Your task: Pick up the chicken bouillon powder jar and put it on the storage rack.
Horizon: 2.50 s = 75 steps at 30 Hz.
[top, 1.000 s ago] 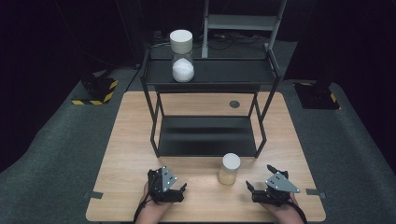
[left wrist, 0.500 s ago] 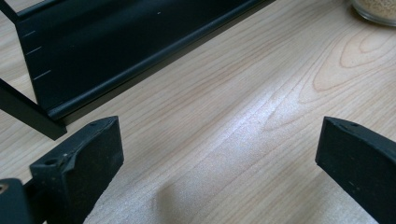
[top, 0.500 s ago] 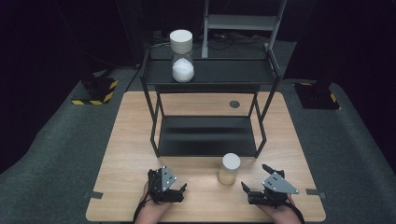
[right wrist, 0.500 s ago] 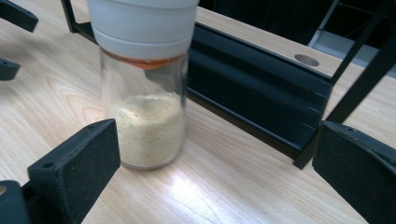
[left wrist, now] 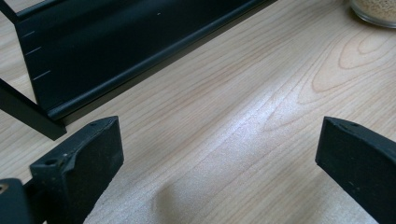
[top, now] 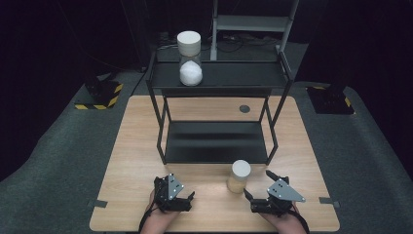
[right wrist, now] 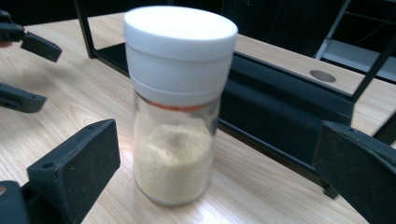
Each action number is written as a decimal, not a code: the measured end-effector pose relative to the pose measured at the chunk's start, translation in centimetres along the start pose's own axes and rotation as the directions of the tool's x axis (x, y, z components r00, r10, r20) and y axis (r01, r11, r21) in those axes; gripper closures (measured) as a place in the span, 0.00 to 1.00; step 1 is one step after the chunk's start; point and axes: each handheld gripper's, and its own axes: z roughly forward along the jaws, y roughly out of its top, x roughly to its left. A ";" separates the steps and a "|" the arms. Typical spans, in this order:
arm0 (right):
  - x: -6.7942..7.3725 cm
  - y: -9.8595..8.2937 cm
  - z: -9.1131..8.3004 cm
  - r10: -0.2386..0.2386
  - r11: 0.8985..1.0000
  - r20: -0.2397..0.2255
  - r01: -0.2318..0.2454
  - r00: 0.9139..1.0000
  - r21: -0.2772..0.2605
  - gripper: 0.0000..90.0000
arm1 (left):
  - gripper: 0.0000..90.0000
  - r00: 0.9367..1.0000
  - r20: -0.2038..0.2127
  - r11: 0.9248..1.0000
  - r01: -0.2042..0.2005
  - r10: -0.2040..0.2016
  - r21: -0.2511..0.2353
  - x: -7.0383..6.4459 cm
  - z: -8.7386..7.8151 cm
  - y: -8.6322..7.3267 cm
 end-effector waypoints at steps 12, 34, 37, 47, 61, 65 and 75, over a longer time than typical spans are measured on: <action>0.4 0.5 1.4 0.016 1.000 -0.035 -0.016 0.999 -0.011 0.00 | 0.01 1.000 0.002 1.000 -0.008 0.008 -0.004 0.0 -0.1 -0.1; 0.1 0.1 3.8 0.099 0.994 -0.059 -0.102 0.993 -0.039 0.19 | 0.01 1.000 0.002 1.000 0.001 -0.001 -0.013 0.1 -0.1 -0.2; -0.2 -0.2 4.0 0.097 0.994 -0.077 -0.101 0.992 -0.044 0.26 | 0.01 1.000 0.003 1.000 0.005 -0.004 -0.014 0.1 -0.2 -0.3; -0.6 -1.1 4.3 0.093 0.992 -0.104 -0.101 0.990 -0.073 0.37 | 0.01 1.000 0.002 1.000 0.004 -0.004 -0.015 0.1 -0.2 -0.3; -0.5 -1.2 4.5 0.080 0.992 -0.105 -0.090 0.991 -0.092 0.38 | 0.01 1.000 0.009 1.000 0.003 -0.002 -0.018 0.2 -0.2 -0.3; -0.4 -1.1 4.3 0.070 0.992 -0.097 -0.080 0.993 -0.094 0.38 | 0.01 1.000 0.012 1.000 0.003 -0.003 -0.018 0.3 -0.2 -0.3; -0.9 -0.5 3.0 0.084 0.988 -0.060 -0.091 0.995 -0.124 0.38 | 0.01 1.000 0.017 1.000 -0.002 0.003 -0.019 0.3 -0.2 -0.3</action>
